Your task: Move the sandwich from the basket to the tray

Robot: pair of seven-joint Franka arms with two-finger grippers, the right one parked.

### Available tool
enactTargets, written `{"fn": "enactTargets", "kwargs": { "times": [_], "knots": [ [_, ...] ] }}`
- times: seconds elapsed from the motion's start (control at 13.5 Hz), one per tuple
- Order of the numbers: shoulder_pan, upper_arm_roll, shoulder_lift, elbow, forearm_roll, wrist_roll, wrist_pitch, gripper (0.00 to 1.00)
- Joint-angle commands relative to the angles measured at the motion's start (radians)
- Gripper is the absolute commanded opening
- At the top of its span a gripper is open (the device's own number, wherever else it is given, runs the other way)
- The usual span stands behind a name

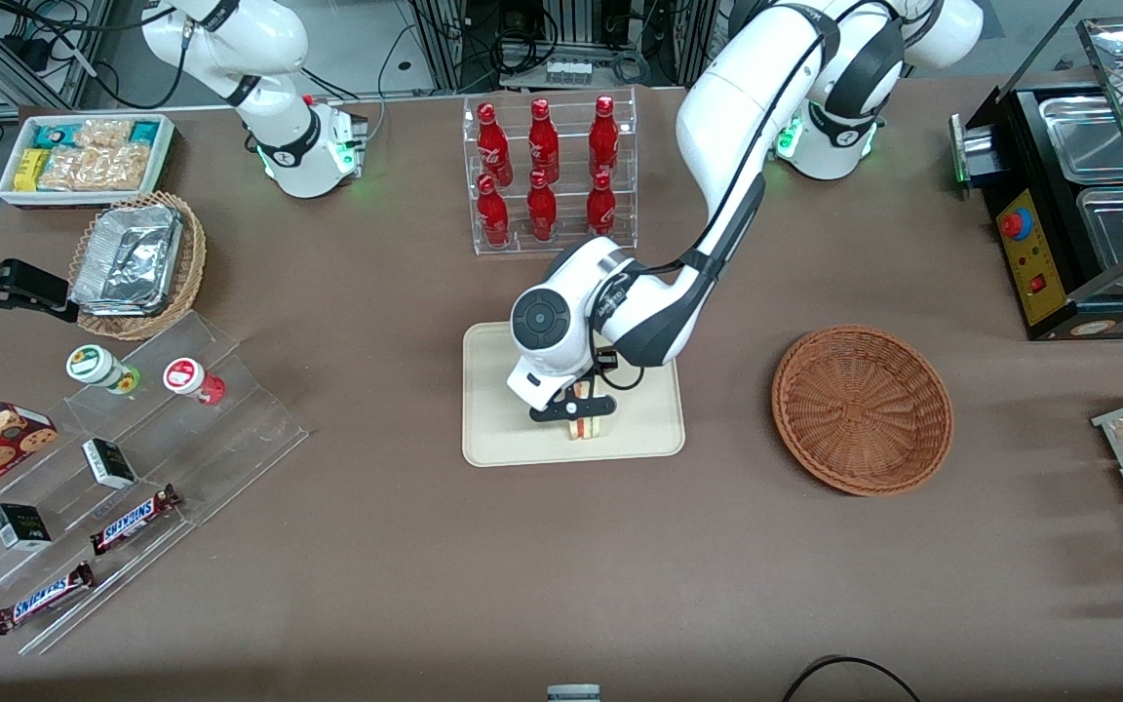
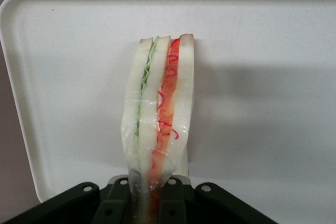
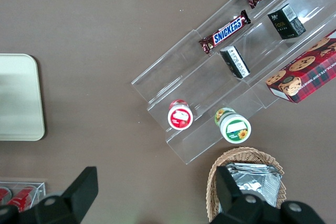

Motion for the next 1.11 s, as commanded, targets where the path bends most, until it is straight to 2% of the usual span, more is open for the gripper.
{"fn": "enactTargets", "kwargs": {
  "times": [0.0,0.22,0.3,0.45,0.52,0.74,0.89,1.04],
  "knots": [
    [-0.012,0.005,0.025,0.043,0.0,-0.041,-0.011,0.0],
    [-0.013,0.004,0.032,0.04,0.0,-0.073,0.006,0.0],
    [-0.013,0.005,0.037,0.04,0.0,-0.076,0.011,0.06],
    [-0.012,0.004,0.037,0.04,0.0,-0.075,0.014,0.77],
    [-0.01,0.004,0.036,0.04,-0.001,-0.073,0.012,1.0],
    [0.0,0.002,0.008,0.041,-0.021,-0.07,0.0,1.0],
    [0.023,0.004,-0.039,0.044,-0.067,-0.061,-0.032,1.0],
    [0.039,0.002,-0.091,0.047,-0.073,-0.058,-0.083,1.0]
  ]
}}
